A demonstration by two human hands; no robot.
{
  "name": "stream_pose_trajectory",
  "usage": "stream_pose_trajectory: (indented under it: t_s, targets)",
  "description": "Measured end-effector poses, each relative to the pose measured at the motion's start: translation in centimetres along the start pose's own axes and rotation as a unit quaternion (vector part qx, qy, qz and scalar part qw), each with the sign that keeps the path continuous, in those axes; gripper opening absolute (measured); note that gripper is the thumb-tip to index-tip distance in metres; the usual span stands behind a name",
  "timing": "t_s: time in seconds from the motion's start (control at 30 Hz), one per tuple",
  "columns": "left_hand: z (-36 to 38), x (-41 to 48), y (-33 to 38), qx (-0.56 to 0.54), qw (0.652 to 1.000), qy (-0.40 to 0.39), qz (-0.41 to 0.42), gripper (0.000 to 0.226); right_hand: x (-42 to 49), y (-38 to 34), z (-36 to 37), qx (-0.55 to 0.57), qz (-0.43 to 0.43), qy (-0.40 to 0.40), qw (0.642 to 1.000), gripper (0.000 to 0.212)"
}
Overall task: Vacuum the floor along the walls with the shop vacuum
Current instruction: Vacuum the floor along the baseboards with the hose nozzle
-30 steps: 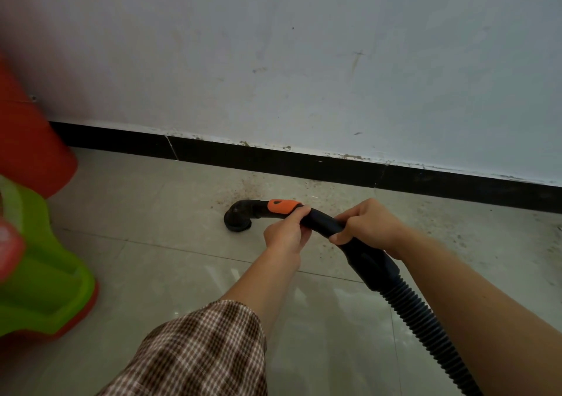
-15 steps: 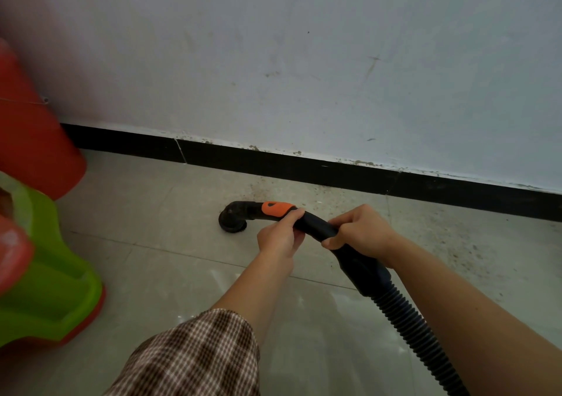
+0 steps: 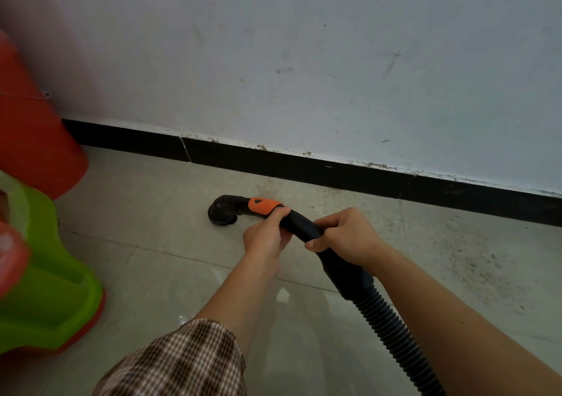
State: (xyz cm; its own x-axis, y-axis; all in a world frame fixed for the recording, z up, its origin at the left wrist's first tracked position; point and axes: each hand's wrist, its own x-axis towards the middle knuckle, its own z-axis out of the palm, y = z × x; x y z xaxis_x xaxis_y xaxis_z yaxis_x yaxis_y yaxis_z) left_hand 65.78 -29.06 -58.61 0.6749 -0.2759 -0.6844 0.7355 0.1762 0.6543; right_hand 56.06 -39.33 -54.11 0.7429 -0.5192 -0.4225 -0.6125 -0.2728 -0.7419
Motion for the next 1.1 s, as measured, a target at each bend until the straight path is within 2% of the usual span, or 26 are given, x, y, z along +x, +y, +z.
stream_pose_trajectory:
  t_s: [0.6, 1.1]
  targets:
    - [-0.6, 1.0, 1.2, 0.029, 0.999, -0.021, 0.027, 0.02, 0.3, -1.0, 1.6, -0.016, -0.031, 0.034, 0.999, 0.025]
    - [1.8, -0.4, -1.2, 0.037, 0.999, -0.024, 0.003, 0.028, -1.7, 0.5, -1.4, -0.004, -0.004, 0.037, 0.999, 0.018]
